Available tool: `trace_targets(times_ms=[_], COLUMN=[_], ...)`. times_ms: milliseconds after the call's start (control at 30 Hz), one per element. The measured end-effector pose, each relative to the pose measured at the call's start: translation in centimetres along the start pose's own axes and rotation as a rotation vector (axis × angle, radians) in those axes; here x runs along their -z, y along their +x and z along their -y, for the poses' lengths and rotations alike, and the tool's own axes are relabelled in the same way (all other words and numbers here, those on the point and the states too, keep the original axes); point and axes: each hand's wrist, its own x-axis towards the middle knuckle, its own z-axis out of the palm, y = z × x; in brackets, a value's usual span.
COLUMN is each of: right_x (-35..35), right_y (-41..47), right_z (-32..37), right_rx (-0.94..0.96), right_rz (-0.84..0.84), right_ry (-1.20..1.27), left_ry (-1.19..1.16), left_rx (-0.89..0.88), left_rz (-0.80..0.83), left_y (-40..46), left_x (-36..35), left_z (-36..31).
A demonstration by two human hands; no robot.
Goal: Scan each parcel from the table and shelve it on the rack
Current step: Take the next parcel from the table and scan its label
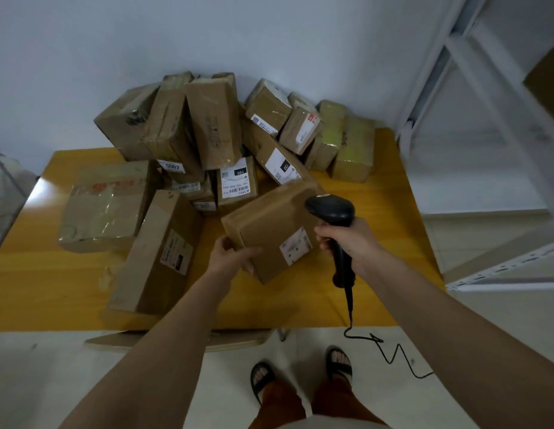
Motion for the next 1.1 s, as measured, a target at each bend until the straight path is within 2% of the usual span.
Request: trace_targets(times_ms=[67, 300, 667, 1100], right_x=[0.2, -0.6, -1.8, -2.2], right_y=[-0.3, -2.6, -5.1, -5.5], right_z=[0.6, 3.4, 4.7, 5.0], right_rx=[0.014, 0.165, 0.316, 0.447], right_rz=[-0.005, 0.087, 0.15, 0.117], right_ry=[0.005, -0.114, -0.266, -0.28], left_ry=[-0.186, -0.374, -0.403, -0.408], left_rx=[0.039, -0.037, -0.233, -0.251], left_rz=[0.028, 0.079, 0.226, 0.221], left_y=[0.1, -1.1, -2.2, -2.4], left_x=[0.4, 2.2, 5.7, 6.7], left_z=[-2.0, -8.6, -14.6, -15.8])
